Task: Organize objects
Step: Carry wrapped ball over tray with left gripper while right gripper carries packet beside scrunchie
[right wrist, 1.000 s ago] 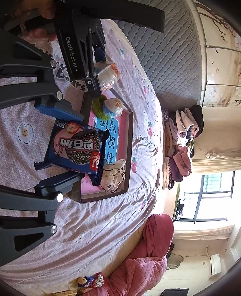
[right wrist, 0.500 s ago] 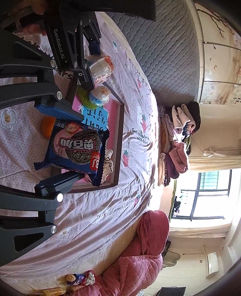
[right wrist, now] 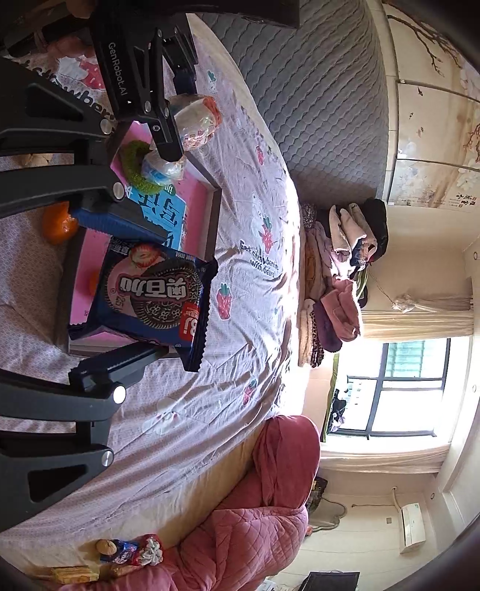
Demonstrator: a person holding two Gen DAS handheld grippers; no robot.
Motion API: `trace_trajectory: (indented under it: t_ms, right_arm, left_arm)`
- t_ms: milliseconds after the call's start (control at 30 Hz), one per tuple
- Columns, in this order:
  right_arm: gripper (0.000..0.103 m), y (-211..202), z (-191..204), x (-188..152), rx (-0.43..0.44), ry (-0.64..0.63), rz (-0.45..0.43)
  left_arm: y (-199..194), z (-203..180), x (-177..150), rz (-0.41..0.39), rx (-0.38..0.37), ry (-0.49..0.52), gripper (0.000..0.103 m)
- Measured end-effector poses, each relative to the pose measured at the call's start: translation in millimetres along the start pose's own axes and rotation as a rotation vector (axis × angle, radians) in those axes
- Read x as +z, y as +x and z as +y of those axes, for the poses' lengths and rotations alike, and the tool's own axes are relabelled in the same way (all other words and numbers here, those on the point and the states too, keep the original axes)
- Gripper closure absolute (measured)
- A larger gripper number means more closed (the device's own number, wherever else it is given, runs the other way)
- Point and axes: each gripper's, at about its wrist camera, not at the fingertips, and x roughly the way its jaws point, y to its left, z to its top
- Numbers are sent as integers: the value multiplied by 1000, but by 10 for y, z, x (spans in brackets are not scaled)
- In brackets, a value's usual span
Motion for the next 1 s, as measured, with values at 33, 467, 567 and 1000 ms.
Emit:
trace_trajectory:
  t_ms: [33,467,567,1000]
  right_arm:
    - [49,12,-7,28,1,-9,-6]
    - [49,240,-135,169,6,-34,-2]
    - [49,281,-129,191,3,-50,-6]
    - [49,526,-176,244,17,-69,6]
  left_arm:
    - [13,-9,31,-4,1,2,34]
    - [209,-134,184,4,20,17,34]
    - [260,-168,192,13,22,22,34]
    - [565,-223,189,51,50,42,34]
